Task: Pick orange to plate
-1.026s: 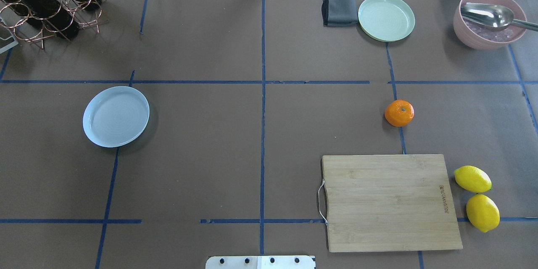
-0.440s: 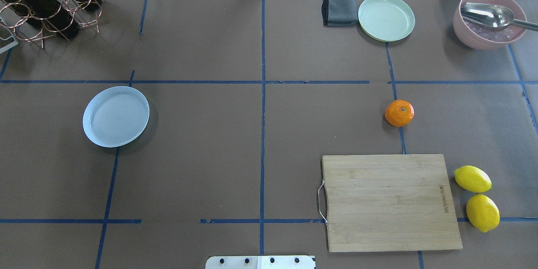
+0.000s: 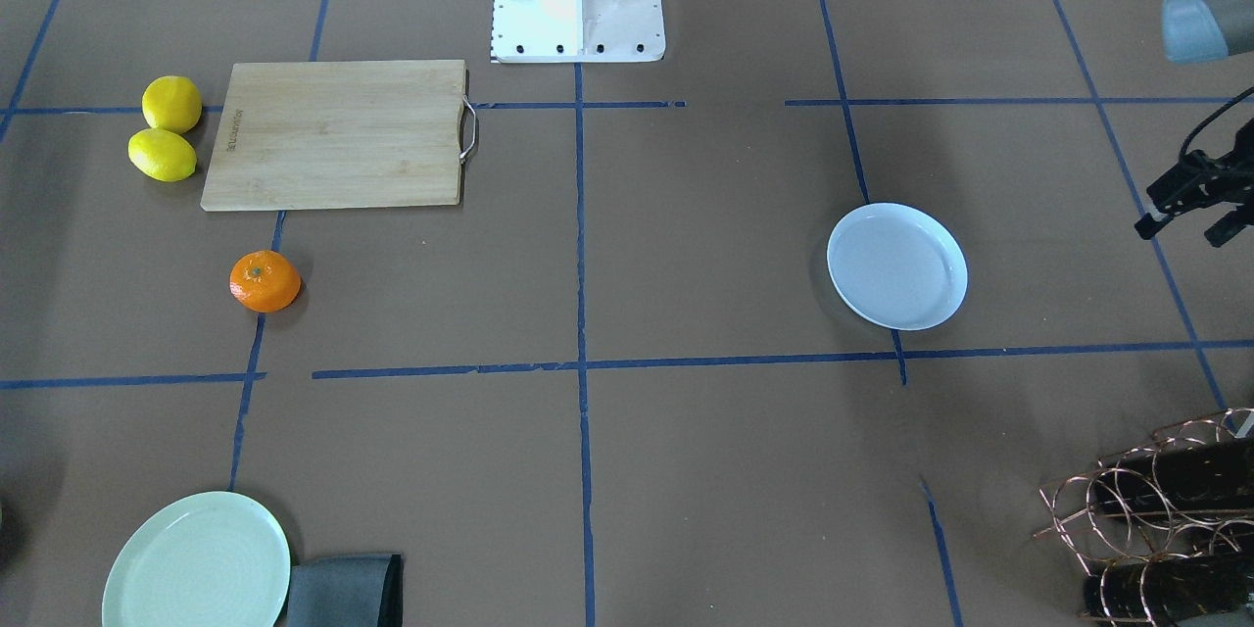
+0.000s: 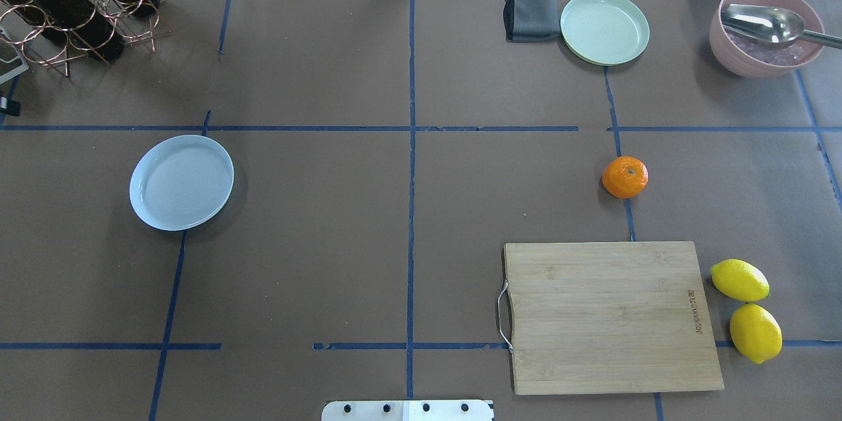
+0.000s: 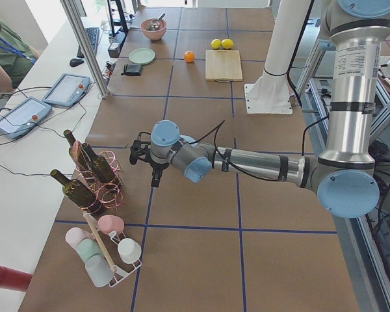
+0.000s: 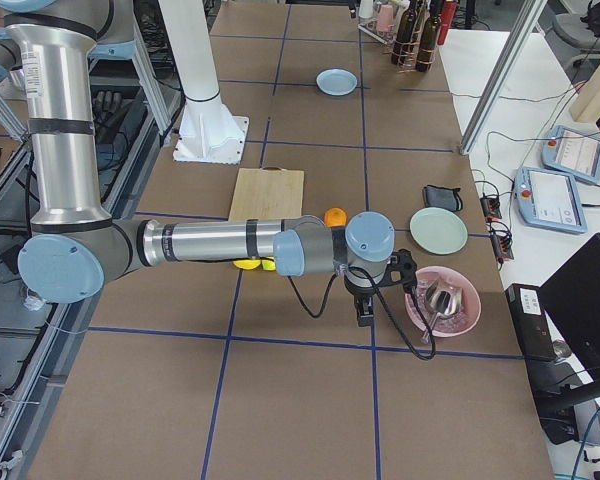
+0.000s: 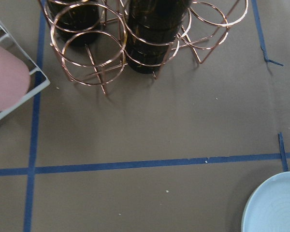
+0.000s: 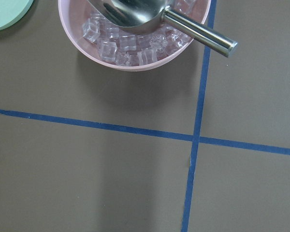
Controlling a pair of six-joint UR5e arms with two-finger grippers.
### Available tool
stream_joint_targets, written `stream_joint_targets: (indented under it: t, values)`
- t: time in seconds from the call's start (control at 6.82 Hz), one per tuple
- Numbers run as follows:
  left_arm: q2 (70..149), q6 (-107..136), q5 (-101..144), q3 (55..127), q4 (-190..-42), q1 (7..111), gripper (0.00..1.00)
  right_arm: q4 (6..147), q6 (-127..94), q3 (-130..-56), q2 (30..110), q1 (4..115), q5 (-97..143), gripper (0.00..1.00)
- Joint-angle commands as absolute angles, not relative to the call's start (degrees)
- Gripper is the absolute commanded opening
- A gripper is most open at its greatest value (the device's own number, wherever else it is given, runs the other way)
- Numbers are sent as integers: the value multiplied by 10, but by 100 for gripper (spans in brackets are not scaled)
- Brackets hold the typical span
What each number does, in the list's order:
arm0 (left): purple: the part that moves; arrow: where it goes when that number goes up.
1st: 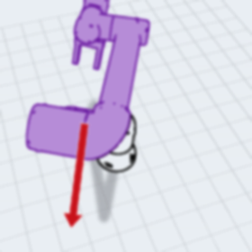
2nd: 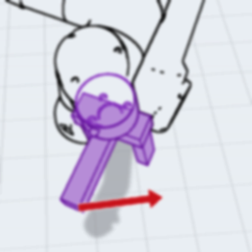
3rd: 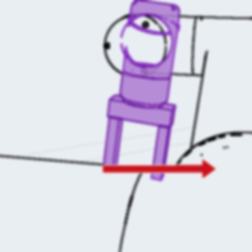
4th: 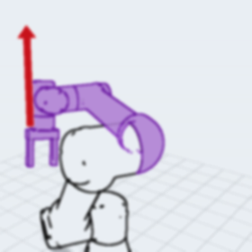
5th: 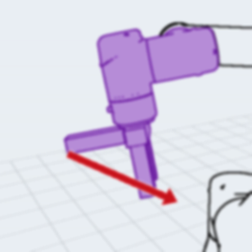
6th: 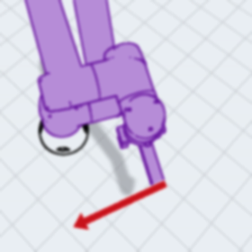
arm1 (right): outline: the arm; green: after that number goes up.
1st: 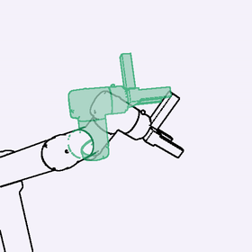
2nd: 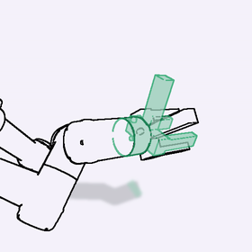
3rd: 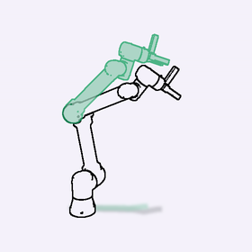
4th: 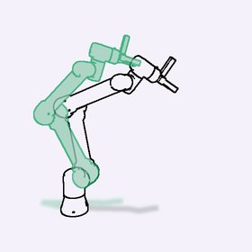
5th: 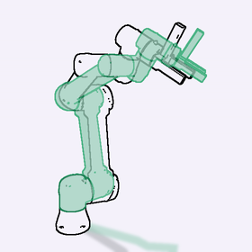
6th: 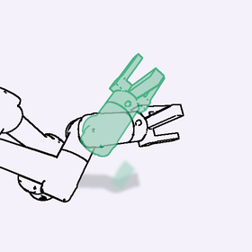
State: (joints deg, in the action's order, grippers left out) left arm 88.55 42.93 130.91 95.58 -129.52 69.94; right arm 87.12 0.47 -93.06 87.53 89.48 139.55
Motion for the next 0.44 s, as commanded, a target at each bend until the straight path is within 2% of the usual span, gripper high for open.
stream_joint_targets:
  t: [0.0, 0.29]
  values:
    - [881, 548, 1223, 956, -1346, 600, 97, 871, 4, -928, 873, 894, 1393, 100]
    - [889, 625, 1149, 955, -1346, 515, 95, 874, 3, -927, 866, 893, 1396, 100]
